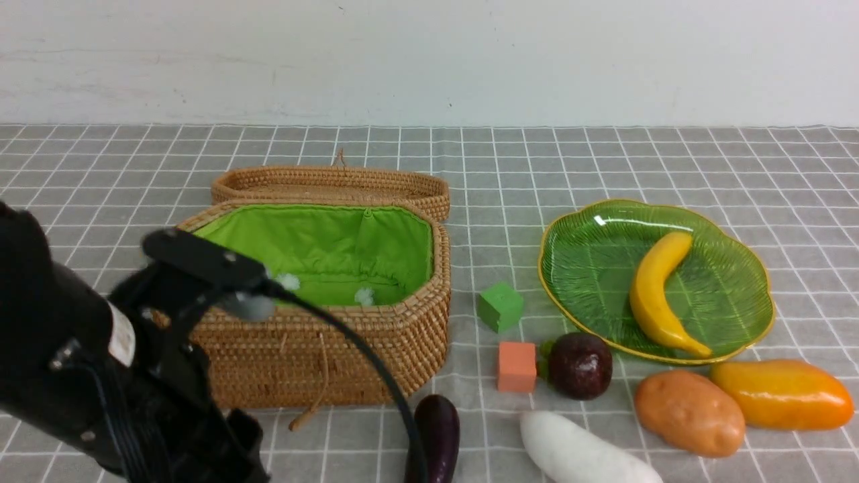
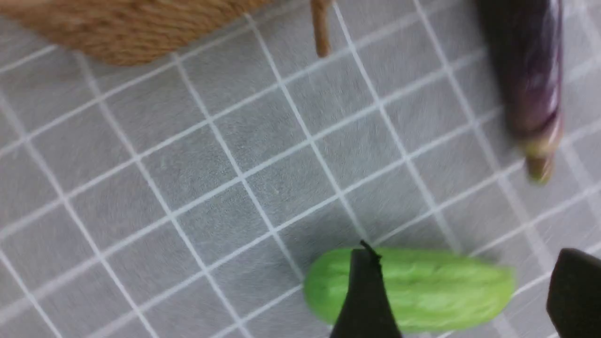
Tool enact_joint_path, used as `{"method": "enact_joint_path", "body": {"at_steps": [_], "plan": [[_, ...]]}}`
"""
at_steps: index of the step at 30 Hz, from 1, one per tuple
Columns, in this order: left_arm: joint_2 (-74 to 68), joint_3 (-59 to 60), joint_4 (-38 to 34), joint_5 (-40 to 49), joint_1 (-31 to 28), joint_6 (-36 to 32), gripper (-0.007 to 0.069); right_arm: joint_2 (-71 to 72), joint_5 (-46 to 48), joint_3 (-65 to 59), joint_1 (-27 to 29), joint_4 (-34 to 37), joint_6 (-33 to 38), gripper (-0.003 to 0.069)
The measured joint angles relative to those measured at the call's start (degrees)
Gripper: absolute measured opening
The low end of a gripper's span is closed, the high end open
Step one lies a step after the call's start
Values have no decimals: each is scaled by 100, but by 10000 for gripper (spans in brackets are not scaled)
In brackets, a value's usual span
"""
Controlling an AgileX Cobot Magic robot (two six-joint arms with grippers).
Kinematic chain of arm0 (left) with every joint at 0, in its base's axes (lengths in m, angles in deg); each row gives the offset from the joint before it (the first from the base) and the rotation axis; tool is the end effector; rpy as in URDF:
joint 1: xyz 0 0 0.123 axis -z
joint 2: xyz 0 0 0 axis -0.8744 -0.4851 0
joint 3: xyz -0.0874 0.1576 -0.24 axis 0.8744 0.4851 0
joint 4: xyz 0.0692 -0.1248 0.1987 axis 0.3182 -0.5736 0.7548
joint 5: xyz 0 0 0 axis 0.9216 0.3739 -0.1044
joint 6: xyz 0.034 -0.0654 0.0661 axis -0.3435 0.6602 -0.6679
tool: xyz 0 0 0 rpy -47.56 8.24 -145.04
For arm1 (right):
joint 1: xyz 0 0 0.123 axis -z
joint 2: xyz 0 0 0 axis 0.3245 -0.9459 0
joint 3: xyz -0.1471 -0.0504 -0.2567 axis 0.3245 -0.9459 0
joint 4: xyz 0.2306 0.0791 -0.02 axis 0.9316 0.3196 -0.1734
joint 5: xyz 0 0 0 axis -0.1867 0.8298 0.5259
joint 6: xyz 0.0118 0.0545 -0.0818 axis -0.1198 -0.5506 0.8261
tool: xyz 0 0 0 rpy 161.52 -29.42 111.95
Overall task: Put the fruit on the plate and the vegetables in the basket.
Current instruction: Take a chayote with your left arm and place it on the basket on the left.
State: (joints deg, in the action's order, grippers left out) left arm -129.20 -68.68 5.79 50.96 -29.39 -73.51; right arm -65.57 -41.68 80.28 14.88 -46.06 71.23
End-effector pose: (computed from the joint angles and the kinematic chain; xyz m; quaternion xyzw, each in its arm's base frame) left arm 0.1725 -0.1119 0.2952 0.2795 0.9434 -0.0705 0.1642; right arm 0.0374 -0.0065 0.1713 -0.0172 0.8058 -0.0281 0.5913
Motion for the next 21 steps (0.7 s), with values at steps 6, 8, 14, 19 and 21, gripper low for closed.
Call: {"method": "enact_joint_path", "body": {"at_steps": [6, 8, 14, 19, 21], "plan": [[-111, 622, 7, -24, 670, -1959, 573, 0, 0, 0, 0, 0, 0, 241], [-124, 985, 96, -377, 733, -2219, 584, 0, 5, 0, 0, 0, 0, 241], [-272, 1959, 697, -1331, 763, -2800, 589, 0, 5, 0, 0, 0, 0, 241], [-497, 2407, 831, -2410, 763, -2909, 590, 0, 5, 0, 0, 0, 0, 241], [-563, 2424, 819, -2533, 763, -2909, 590, 0, 5, 0, 0, 0, 0, 241]]}}
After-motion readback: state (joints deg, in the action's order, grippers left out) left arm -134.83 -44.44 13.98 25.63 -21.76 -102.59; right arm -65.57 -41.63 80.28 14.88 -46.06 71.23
